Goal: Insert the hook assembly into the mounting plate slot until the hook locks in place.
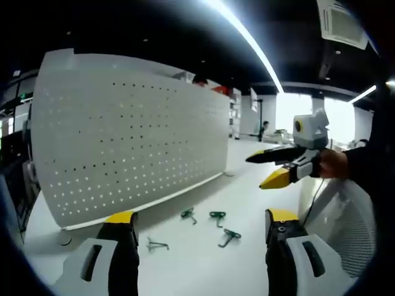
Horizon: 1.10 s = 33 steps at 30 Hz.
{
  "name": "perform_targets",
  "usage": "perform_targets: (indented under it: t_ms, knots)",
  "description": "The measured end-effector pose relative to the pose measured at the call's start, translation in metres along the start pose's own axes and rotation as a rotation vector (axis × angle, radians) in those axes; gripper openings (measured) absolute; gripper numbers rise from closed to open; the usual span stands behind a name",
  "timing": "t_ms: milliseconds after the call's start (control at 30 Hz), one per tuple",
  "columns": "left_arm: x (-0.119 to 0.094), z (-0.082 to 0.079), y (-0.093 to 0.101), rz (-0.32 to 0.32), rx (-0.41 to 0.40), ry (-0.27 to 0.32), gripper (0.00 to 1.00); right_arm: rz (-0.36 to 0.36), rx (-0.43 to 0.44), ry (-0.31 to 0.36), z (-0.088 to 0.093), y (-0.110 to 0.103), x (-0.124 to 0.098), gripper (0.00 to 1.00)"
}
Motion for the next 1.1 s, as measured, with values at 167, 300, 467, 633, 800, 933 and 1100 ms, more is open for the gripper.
perform_targets:
  t_ms: [167,300,467,633,800,933,1100]
  knots:
    - [0.000,-0.004,0.001,-0.011,0.005,0.007,0.83,-0.002,0.005,0.001,0.000,0.001,-0.001,0.78]
    - [0.000,-0.007,-0.001,-0.018,0.028,0.007,0.80,-0.007,0.003,0.000,0.001,0.000,0.000,0.78]
    - [0.000,-0.015,-0.002,-0.025,0.044,0.017,0.79,-0.011,0.003,0.002,0.000,-0.001,-0.001,0.78]
    - [0.000,-0.019,-0.003,-0.033,0.047,0.024,0.79,-0.008,0.005,0.005,0.000,0.001,-0.002,0.78]
    - [0.000,-0.019,-0.002,-0.037,0.043,0.028,0.78,-0.009,0.006,0.008,0.000,0.001,-0.002,0.78]
    - [-0.002,-0.023,0.001,-0.036,0.046,0.034,0.79,-0.012,0.005,0.005,0.000,0.001,-0.002,0.78]
    - [-0.004,-0.029,0.002,-0.036,0.051,0.048,0.79,-0.015,0.002,0.001,0.000,0.000,0.000,0.78]
Point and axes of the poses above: the point that each gripper's makers call its tool centre point, and the gripper's own axes: x roughly forward along the fingers, y roughly to its right, z roughly out of its underside, the point moved 6 cm from there along -x, roughly backward along the fingers, and after that the axes turned 8 degrees about -y, right-handed, at the moved point
